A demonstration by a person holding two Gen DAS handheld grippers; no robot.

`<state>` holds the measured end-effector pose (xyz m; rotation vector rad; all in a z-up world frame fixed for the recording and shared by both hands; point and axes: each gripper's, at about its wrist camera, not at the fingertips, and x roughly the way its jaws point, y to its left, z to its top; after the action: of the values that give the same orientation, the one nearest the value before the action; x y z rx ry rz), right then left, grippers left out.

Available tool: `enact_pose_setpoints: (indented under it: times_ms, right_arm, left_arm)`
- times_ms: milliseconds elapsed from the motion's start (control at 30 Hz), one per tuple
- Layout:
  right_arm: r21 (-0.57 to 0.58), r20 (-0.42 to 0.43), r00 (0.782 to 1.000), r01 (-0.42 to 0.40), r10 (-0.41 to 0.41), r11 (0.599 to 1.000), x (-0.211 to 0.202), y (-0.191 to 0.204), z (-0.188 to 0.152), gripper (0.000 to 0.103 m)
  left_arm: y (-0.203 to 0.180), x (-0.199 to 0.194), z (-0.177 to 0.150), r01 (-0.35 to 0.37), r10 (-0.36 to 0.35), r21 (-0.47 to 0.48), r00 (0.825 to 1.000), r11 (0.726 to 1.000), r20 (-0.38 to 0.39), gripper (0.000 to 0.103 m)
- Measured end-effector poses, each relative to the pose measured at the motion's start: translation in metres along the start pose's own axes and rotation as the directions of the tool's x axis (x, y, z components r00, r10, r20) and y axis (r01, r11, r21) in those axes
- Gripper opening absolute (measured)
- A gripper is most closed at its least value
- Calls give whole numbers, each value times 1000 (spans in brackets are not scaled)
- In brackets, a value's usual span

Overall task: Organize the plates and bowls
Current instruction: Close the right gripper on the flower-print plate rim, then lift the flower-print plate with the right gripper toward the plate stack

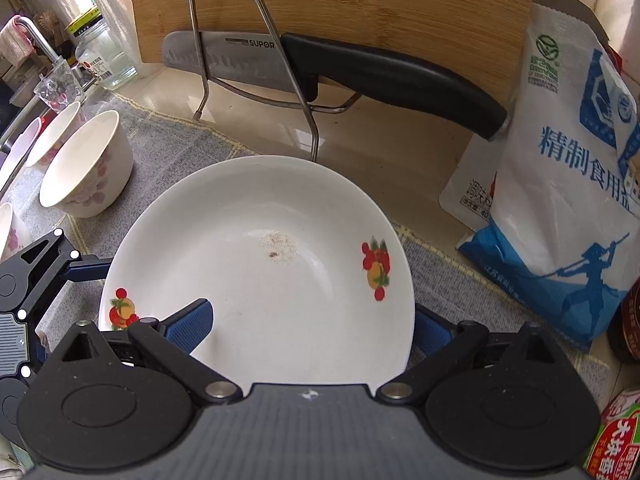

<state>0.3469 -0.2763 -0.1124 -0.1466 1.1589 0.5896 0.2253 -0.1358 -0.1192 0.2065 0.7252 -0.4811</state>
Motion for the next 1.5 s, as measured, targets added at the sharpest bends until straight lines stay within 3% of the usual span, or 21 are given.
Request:
enact_pose_setpoints:
  times_ms: [333, 767, 1500]
  right_arm:
    - [-75, -16, 997, -76, 75, 994, 5, -7, 17, 103]
    - [-73, -5, 987, -163, 163, 984, 9, -11, 26, 103]
    - [-50, 7, 985, -174, 175, 983, -5, -3, 20, 103]
  left_arm:
    - [-8, 1, 3, 9, -11, 76, 1000, 997, 20, 100]
    - [-10, -1, 4, 19, -21, 87, 1000, 996, 17, 96]
    - [-12, -17, 5, 23, -25, 112, 1000, 993, 15, 96]
